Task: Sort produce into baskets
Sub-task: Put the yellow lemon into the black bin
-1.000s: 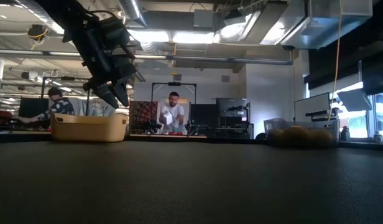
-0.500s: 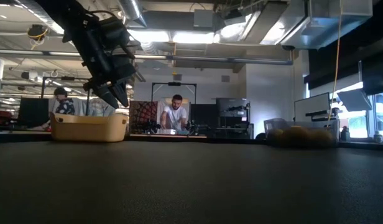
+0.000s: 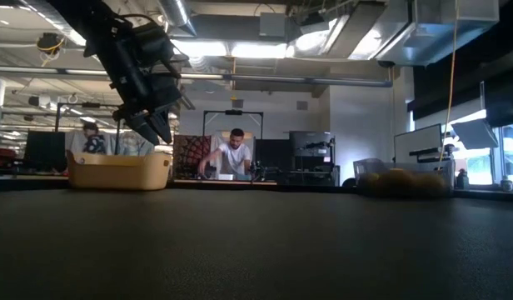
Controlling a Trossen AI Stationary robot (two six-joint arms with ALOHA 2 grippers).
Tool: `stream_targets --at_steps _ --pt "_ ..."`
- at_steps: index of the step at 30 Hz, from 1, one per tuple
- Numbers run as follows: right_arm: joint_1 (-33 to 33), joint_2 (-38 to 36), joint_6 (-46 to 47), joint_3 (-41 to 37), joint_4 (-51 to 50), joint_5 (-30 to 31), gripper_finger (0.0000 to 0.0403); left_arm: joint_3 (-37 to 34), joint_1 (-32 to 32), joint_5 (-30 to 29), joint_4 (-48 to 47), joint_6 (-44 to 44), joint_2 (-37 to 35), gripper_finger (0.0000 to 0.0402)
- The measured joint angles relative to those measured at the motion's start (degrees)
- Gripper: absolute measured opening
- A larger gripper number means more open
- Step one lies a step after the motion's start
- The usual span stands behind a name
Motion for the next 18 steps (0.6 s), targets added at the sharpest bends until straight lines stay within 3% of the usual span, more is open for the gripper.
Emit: stream_targets --at_steps 18 --pt "0.28 7.3 -3.54 0.0 1.27 -2.38 0.0333 0.0 0.0 0.04 -0.13 0.0 0.0 0.0223"
